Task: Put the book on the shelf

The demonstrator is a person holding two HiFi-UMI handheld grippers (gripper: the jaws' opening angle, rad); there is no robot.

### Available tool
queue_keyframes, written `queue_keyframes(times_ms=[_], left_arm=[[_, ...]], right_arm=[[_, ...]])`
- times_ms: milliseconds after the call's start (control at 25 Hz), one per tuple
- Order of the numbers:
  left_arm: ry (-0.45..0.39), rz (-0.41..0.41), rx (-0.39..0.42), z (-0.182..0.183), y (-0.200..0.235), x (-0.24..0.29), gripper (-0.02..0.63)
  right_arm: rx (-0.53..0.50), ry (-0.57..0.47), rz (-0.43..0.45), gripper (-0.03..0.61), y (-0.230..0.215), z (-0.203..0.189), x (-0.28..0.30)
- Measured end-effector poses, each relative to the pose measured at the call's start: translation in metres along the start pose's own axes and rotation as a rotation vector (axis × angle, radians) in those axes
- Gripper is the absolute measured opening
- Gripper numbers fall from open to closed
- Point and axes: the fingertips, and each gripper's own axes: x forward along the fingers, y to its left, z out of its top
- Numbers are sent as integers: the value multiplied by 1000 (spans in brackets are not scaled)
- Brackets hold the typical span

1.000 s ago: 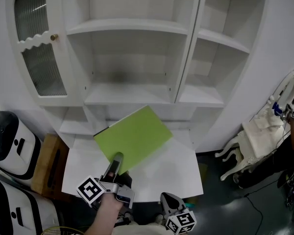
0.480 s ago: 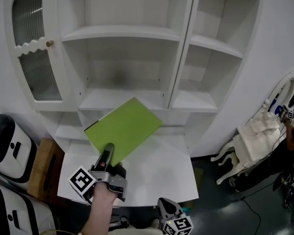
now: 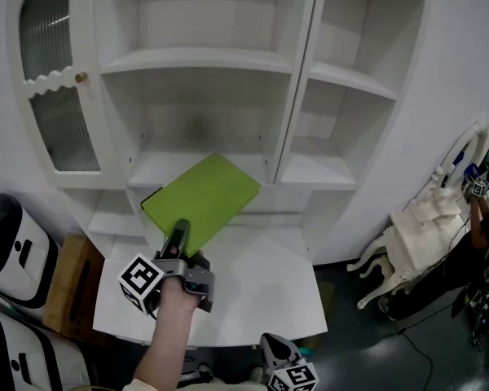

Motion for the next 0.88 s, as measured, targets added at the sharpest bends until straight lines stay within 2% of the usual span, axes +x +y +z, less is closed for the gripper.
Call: queue_keyframes(times_ms=[280, 440, 880], left_arm=[[-33, 41, 11, 5, 8, 20, 140], [-44, 54, -22, 5, 13, 33, 140], [-66, 60, -48, 12, 18, 66, 139]], right_arm=[[1, 0, -10, 12, 0, -1, -7], [14, 1, -24, 12, -3, -3, -12], [23, 9, -36, 12, -6, -8, -18]])
